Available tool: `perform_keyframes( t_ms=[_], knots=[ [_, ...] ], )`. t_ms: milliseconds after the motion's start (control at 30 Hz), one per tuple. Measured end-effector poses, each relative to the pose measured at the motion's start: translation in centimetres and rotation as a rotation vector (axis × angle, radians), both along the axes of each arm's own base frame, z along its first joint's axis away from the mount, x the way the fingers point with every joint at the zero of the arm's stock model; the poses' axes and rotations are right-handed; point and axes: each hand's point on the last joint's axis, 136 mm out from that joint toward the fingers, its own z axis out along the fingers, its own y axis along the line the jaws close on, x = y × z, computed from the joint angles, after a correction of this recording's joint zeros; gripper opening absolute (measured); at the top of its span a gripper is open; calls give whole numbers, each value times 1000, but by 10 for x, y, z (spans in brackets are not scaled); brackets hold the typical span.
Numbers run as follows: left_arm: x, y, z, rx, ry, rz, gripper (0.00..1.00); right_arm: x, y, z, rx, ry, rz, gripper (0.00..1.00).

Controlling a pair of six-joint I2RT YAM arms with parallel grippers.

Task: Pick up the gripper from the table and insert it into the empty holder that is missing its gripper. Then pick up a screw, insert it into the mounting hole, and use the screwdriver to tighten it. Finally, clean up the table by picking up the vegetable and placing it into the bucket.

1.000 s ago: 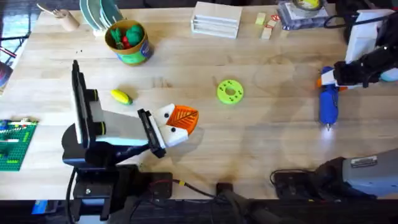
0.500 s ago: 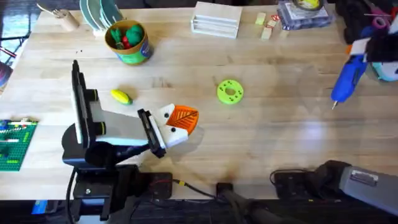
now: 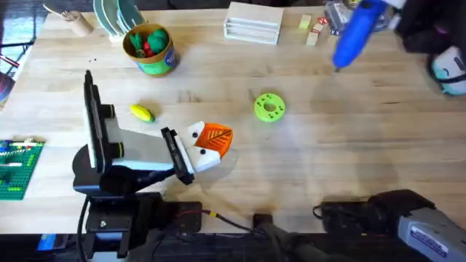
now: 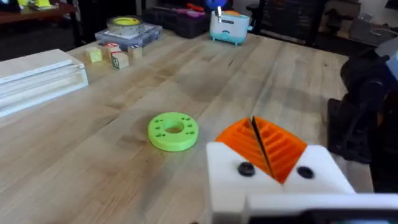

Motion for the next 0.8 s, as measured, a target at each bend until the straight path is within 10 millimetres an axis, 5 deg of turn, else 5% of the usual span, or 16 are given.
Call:
perform_keyframes(
  t_ms=[200,367,567,800],
  knots=[
    [0,0,0,0,0,0,4,-32,100,22,75,-225,311,23],
    [0,0,0,0,0,0,4,-70,157,29,156,-357,510,23],
    [0,0,0,0,0,0,4,-100,205,31,208,-396,675,23],
    [0,0,0,0,0,0,4,-129,236,35,245,-441,838,23]
  ],
)
